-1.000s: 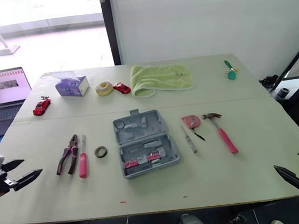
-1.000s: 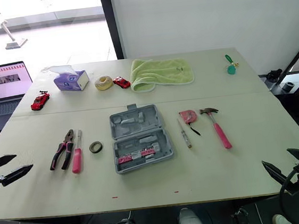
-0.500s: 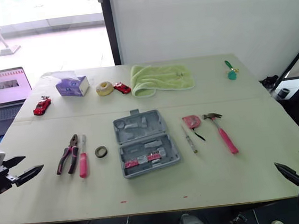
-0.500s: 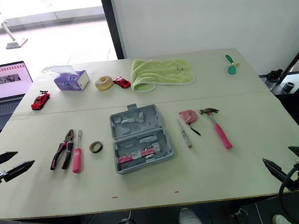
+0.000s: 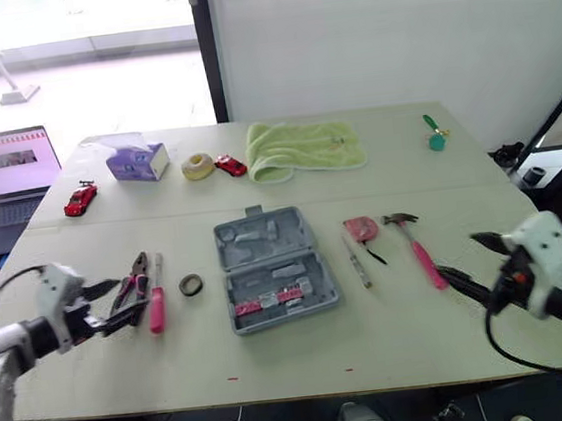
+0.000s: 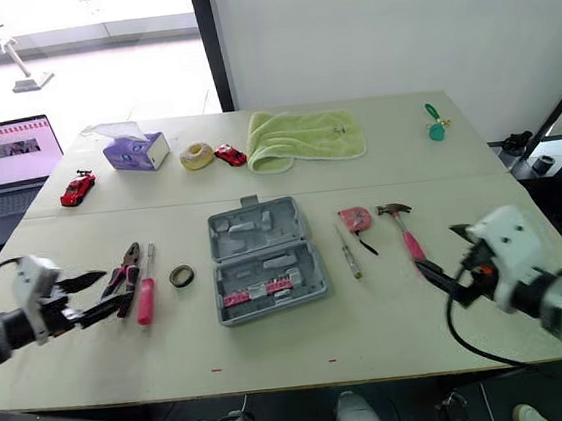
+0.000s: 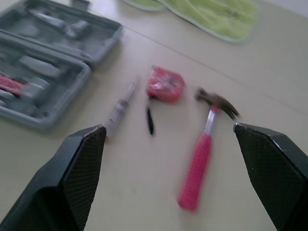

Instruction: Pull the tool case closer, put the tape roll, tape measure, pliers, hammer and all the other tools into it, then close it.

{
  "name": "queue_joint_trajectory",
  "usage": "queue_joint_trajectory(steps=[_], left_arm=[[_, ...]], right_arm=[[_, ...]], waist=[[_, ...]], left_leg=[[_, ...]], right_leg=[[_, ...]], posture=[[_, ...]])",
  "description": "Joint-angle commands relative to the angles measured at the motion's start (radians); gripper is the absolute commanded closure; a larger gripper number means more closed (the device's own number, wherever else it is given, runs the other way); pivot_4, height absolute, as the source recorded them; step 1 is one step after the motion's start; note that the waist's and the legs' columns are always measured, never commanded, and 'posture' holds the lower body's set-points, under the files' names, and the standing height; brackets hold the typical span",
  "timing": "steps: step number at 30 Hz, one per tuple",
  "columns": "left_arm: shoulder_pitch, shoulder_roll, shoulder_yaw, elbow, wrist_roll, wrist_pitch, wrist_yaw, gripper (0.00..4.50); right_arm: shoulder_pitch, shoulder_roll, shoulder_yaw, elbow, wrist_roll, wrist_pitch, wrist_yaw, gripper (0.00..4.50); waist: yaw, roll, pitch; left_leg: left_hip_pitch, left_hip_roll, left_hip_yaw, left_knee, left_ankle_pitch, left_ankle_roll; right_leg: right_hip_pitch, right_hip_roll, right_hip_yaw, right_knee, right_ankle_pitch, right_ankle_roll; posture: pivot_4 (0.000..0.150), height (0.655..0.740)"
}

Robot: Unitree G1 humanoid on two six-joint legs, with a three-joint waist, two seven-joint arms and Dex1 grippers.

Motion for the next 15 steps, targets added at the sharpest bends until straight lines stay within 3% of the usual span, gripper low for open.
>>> queue_joint_trajectory(steps=[1,6,7,9,15], left_arm=[[-0.092,-0.035,-0.085,-0.012,0.049,-0.002,0.047,0.52],[-0.18,-0.049,-0.208,0.101,0.154,-0.083,0.025,2.93],[-0.193,-0.051,-0.22,0.12,0.164,-0.09,0.021,3.49],[-0.215,-0.046,-0.249,0.147,0.19,-0.107,0.009,4.47],[-0.281,-0.047,-0.341,0.193,0.282,-0.127,0.0,4.47]], right_arm=[[-0.173,-0.014,0.217,0.083,-0.102,0.019,0.0,1.73],[-0.45,0.048,0.495,0.299,-0.238,0.002,0.061,4.27],[-0.486,0.06,0.532,0.335,-0.259,-0.002,0.075,4.5],[-0.57,0.085,0.626,0.435,-0.326,-0.033,0.116,4.5],[-0.763,0.202,0.794,0.753,-0.501,-0.138,0.164,4.5]], waist=[[0.001,0.0,0.0],[-0.009,0.001,0.0],[-0.009,0.001,0.0],[-0.01,0.001,0.0],[-0.008,0.001,0.0]], left_leg=[[-0.001,0.0,-0.001,0.0,0.0,0.0],[-0.001,0.0,-0.002,-0.001,-0.002,0.004],[-0.002,0.0,-0.002,-0.001,-0.002,0.004],[-0.002,0.0,-0.002,-0.001,-0.002,0.004],[-0.002,0.0,-0.002,0.0,-0.001,0.003]], right_leg=[[0.0,0.0,0.0,0.0,0.0,0.0],[-0.002,0.001,-0.001,0.0,0.001,0.002],[-0.003,0.001,-0.001,0.001,0.001,0.002],[-0.004,0.001,-0.001,0.002,0.001,0.002],[-0.005,0.001,-0.002,0.005,0.001,0.002]], posture=[[0.15,0.74],[0.15,0.74],[0.15,0.74],[0.15,0.74],[0.15,0.74]])
